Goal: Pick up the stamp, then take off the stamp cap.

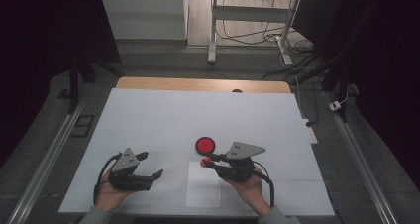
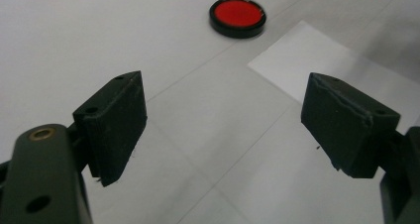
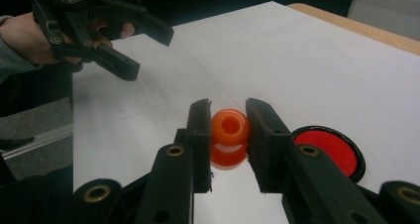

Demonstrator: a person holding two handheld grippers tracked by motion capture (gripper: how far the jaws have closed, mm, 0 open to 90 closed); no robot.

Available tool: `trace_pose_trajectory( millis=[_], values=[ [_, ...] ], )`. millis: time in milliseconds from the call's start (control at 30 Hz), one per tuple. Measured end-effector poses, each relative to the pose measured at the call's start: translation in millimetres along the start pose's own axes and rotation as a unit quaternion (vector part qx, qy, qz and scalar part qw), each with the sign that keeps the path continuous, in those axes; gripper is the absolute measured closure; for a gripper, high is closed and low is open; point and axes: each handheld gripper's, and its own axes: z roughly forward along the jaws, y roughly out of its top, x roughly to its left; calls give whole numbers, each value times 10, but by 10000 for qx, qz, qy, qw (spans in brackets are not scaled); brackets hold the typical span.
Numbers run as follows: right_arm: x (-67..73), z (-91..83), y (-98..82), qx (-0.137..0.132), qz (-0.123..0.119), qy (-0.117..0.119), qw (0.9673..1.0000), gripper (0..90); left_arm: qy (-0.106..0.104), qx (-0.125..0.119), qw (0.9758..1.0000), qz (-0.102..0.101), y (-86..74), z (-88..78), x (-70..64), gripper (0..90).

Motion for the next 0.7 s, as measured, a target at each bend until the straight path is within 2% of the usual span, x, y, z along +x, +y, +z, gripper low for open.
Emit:
trace_pose_trajectory(
  millis=[200, 700],
  values=[
    [8, -2, 7, 14, -23, 7, 10000, 718, -153, -33, 9998, 131, 107, 47, -95, 180],
    [5, -41, 27, -10, -55, -43, 10000, 718, -393, -8, 9986, 343, 244, 160, -249, 180]
  ],
)
